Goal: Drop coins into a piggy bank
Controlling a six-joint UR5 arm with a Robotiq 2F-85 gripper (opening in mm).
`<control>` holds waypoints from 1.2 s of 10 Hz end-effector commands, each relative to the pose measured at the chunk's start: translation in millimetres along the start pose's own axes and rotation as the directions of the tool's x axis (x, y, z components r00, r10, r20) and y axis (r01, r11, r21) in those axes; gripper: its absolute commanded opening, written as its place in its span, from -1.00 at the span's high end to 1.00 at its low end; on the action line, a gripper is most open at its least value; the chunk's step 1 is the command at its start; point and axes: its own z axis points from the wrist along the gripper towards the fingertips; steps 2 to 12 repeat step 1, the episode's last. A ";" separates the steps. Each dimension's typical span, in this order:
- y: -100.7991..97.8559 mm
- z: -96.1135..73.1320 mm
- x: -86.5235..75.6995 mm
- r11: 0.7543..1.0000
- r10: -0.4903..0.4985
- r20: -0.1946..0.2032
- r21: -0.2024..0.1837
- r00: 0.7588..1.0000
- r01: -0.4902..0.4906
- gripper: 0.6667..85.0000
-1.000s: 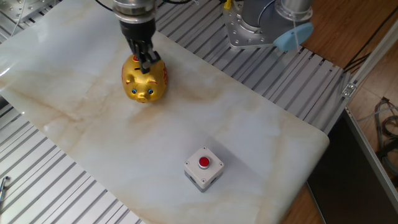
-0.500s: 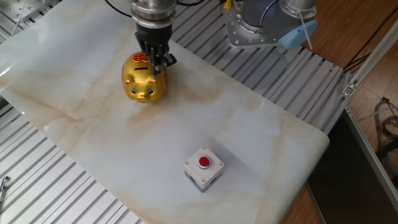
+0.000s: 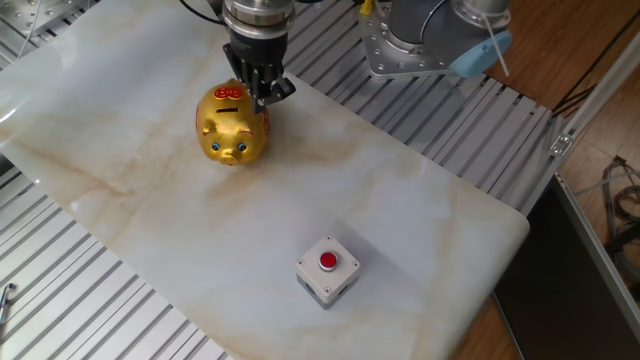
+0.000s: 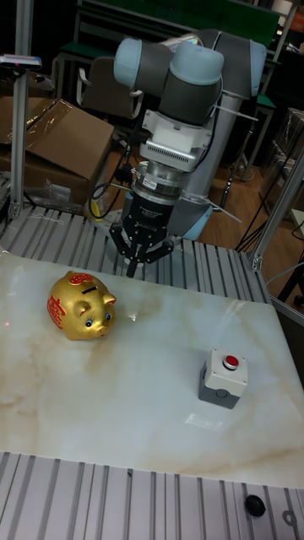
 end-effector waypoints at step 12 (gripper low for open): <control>1.4 -0.7 1.3 1.000 -0.012 -0.004 -0.004 1.000 0.012 0.99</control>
